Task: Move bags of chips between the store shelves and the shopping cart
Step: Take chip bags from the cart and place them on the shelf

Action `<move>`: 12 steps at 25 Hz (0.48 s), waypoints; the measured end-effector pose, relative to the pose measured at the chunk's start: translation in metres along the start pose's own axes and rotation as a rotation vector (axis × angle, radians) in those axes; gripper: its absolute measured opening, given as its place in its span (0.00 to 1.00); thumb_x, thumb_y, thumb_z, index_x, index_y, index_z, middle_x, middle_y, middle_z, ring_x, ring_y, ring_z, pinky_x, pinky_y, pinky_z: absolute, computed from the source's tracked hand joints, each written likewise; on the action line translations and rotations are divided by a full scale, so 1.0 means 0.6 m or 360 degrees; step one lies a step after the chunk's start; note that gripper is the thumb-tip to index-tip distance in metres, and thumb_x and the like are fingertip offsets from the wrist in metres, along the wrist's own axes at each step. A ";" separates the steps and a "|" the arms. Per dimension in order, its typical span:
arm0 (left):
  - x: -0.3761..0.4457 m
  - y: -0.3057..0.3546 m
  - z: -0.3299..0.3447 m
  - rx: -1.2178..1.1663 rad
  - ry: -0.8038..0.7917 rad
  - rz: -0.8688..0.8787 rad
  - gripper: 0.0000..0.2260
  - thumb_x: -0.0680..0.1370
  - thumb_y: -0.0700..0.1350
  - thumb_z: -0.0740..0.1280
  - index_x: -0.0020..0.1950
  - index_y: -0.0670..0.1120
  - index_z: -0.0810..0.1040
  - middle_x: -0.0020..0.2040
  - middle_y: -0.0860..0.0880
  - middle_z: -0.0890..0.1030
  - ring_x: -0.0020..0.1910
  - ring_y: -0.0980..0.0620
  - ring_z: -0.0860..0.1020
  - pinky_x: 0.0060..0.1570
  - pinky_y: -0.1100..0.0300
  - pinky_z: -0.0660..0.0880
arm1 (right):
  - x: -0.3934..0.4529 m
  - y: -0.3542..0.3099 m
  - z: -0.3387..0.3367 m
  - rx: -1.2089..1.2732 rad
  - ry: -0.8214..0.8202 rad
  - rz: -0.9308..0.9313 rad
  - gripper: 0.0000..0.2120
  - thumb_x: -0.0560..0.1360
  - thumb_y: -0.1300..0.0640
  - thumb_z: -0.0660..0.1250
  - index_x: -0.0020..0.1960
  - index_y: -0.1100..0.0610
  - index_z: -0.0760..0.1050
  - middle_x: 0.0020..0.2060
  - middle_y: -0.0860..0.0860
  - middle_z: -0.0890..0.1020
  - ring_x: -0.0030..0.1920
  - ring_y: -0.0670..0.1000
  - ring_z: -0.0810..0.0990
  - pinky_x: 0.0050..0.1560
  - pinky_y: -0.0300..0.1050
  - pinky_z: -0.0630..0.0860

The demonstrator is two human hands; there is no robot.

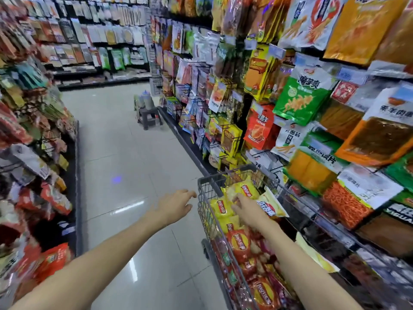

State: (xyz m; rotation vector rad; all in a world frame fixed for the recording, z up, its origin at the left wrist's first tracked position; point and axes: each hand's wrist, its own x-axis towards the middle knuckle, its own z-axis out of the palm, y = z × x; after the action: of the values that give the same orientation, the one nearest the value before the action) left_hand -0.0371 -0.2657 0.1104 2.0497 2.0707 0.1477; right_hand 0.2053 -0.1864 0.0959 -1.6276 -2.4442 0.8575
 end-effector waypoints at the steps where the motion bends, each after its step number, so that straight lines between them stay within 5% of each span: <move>1: 0.042 -0.004 -0.003 0.0000 -0.0022 0.0065 0.16 0.82 0.46 0.60 0.70 0.52 0.70 0.66 0.50 0.74 0.64 0.46 0.74 0.55 0.53 0.71 | 0.020 0.010 -0.007 0.0052 0.0038 0.0074 0.12 0.82 0.52 0.60 0.62 0.56 0.70 0.48 0.50 0.76 0.47 0.54 0.77 0.47 0.49 0.73; 7: 0.224 0.028 0.052 -0.0050 -0.0221 0.0420 0.16 0.81 0.45 0.62 0.69 0.49 0.73 0.66 0.47 0.75 0.64 0.44 0.75 0.57 0.52 0.73 | 0.054 0.127 0.002 0.0120 0.0124 0.0568 0.13 0.82 0.48 0.60 0.58 0.58 0.72 0.50 0.54 0.81 0.50 0.57 0.80 0.45 0.49 0.74; 12: 0.354 0.064 0.139 0.0046 -0.0463 0.0634 0.17 0.80 0.48 0.62 0.69 0.52 0.71 0.65 0.48 0.76 0.64 0.45 0.75 0.58 0.49 0.75 | 0.086 0.236 0.027 0.0233 0.0044 0.0869 0.18 0.82 0.51 0.60 0.67 0.60 0.67 0.54 0.56 0.80 0.51 0.56 0.79 0.46 0.50 0.76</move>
State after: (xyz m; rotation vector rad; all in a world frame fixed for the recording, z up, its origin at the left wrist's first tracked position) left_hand 0.0195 -0.0603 0.0199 2.3177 1.4921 -0.1120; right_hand 0.2941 -0.1086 0.0006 -2.2627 -1.8771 1.0296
